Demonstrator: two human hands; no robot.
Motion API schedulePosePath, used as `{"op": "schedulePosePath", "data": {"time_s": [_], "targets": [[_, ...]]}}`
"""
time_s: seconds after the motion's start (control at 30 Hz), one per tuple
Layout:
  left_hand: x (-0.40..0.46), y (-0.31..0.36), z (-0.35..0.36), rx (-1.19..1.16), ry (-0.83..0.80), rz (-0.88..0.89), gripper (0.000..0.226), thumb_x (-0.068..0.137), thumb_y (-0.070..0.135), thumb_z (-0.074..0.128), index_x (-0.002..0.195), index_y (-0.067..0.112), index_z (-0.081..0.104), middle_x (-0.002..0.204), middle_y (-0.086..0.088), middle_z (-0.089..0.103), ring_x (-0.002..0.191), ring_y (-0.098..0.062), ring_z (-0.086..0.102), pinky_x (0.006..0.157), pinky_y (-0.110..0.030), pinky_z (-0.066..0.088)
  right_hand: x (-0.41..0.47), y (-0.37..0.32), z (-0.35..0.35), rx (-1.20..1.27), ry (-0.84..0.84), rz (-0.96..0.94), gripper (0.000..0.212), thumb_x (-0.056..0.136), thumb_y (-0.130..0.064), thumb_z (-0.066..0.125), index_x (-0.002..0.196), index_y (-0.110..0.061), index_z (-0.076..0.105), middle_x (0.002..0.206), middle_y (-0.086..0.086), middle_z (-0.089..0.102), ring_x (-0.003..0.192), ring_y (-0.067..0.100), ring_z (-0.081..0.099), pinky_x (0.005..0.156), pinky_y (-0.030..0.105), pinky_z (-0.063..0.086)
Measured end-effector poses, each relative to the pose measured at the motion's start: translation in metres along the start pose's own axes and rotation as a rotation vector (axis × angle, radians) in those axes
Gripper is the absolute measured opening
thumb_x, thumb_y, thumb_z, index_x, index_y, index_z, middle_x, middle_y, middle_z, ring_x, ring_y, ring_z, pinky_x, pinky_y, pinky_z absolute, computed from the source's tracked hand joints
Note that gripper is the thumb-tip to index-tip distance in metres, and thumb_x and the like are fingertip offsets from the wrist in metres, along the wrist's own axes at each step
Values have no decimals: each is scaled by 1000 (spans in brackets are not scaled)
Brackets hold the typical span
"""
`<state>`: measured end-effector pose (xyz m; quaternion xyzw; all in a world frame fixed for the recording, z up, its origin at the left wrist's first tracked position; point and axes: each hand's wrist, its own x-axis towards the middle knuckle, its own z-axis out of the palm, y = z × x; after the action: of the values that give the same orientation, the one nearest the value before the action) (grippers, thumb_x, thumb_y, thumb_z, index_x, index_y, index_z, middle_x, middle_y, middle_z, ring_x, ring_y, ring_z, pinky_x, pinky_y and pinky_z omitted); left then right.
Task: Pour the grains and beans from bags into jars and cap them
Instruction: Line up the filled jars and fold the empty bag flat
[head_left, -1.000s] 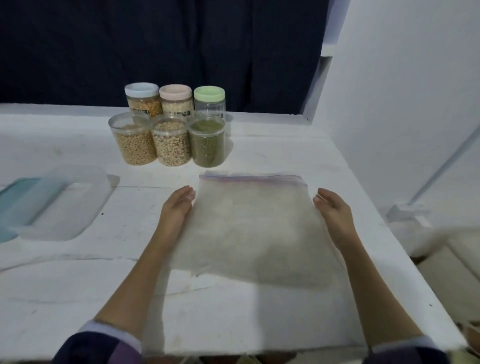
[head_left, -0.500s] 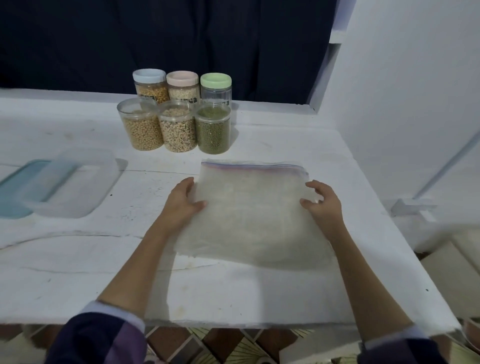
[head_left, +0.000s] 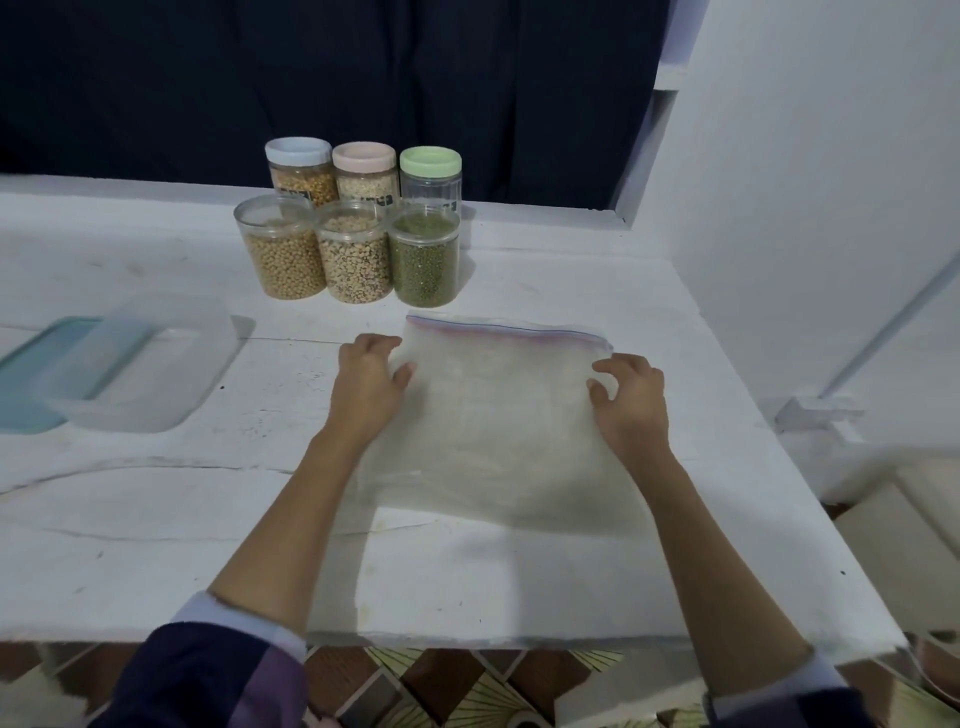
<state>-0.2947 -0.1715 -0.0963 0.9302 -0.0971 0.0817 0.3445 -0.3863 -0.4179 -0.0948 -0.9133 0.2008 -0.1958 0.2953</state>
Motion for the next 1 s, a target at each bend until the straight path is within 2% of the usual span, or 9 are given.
{"op": "schedulePosePath", "data": {"time_s": [0.17,0.33,0.53,0.63,0.73,0.8,0.87,0.93,1.0], "targets": [[-42,31,9,402,-208,17,36,100,33,35,112,10,59,122,-12,58,117,-31,50,101,-44,35,-41,-19,13,-408,-180,-5,38,100,-27,38,135,-15,49,153,2,33,142,22,25,114,42,15],[-67,-9,21,457,-446,119,53,103,39,12,152,20,7,160,8,-3,147,-11,-4,117,-50,0,-70,14,25,-494,-288,130,53,101,-46,19,151,-29,15,162,-5,2,148,21,-2,116,54,1],[-77,-18,24,446,-388,176,56,102,42,11,152,22,-1,160,7,-9,146,-11,-10,118,-48,-4,-72,16,24,-504,-305,129,56,101,-49,14,153,-31,6,162,-6,-5,148,22,-4,117,52,1],[-72,-20,20,261,-400,156,70,99,46,34,152,21,-3,159,2,-15,146,-15,-11,117,-44,-7,-68,15,19,-463,-357,139,58,100,-50,24,153,-31,8,162,-6,-4,148,23,-2,117,52,2],[-58,-20,4,-107,-226,-12,109,71,40,80,149,18,7,154,-11,-1,143,-29,3,117,-40,6,-53,11,-2,-177,-290,226,74,90,-35,61,150,-30,19,160,1,10,144,27,19,113,50,18],[-39,-18,-6,-274,-174,-174,107,69,34,83,148,13,13,149,-15,13,139,-32,16,116,-43,19,-34,14,-12,116,-149,359,73,83,-19,70,146,-21,32,147,9,33,131,33,39,105,46,35],[-18,-12,-7,-334,-260,-325,92,82,40,71,147,7,15,149,-18,22,138,-34,25,113,-46,27,-14,13,-16,302,-78,504,47,86,-15,66,128,-5,47,118,13,52,104,31,55,86,38,44],[-2,-4,-1,-301,-383,-422,81,91,46,56,147,1,18,151,-19,23,138,-35,28,112,-45,30,3,10,-17,242,-122,571,17,89,-15,62,89,-1,52,81,9,52,76,26,52,71,32,38],[10,2,5,-340,-428,-459,70,94,43,52,143,-2,28,147,-19,32,133,-36,35,109,-46,35,16,8,-15,180,-203,573,19,92,-14,57,81,-3,46,68,6,43,69,24,47,65,30,36]]}}
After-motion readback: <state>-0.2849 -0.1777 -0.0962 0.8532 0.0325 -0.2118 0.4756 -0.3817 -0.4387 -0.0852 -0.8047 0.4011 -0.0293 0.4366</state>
